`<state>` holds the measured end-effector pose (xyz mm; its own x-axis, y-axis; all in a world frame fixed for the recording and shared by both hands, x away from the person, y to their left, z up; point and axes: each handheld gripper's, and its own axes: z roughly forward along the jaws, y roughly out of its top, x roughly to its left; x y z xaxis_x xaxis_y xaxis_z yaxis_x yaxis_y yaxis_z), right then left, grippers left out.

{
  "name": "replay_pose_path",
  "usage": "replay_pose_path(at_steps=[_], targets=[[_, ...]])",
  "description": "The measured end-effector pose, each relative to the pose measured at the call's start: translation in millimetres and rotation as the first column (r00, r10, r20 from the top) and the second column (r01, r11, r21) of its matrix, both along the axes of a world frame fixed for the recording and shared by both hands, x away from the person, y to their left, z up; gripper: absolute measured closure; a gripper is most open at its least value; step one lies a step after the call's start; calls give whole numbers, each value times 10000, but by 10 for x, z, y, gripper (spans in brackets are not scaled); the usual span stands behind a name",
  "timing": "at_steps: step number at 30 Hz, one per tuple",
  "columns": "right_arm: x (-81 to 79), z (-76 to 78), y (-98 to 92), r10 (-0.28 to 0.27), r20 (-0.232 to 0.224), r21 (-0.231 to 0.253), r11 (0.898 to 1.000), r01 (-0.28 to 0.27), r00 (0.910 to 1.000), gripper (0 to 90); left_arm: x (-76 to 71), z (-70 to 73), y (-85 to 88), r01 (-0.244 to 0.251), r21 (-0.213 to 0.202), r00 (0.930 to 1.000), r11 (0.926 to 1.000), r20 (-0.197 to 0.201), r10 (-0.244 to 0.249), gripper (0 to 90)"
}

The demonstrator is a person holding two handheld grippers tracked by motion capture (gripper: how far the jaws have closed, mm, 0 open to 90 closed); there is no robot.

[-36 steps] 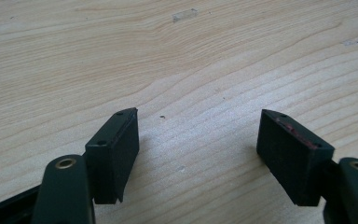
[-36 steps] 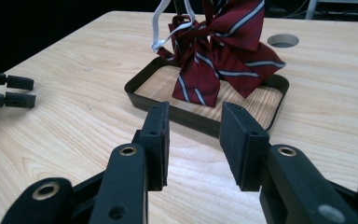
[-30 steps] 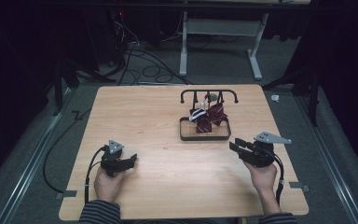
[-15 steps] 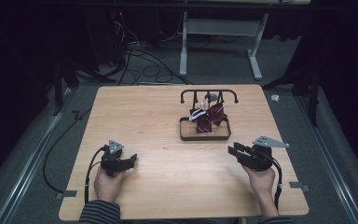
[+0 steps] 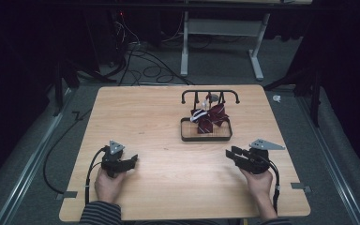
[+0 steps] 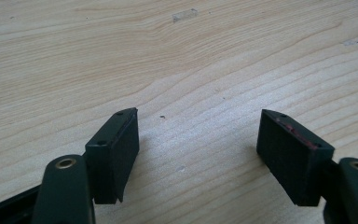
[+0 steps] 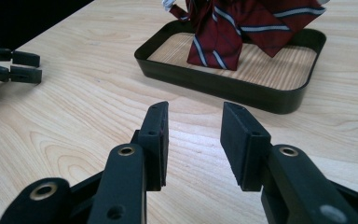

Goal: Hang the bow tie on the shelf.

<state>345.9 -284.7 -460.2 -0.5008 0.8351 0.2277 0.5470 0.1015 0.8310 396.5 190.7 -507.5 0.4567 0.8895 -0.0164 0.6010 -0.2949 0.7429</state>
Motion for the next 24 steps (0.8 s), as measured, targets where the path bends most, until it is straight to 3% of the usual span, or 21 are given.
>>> replay_pose_path(at_steps=[14,24], targets=[[55,-80,96,149,-281,-12,9999,-149,9995,638,0,0,0,2,0,10000,10000,1,-2,301],[100,-161,155,194,-514,-289,9994,-209,9985,635,0,0,0,4,0,10000,10000,2,-4,301]])
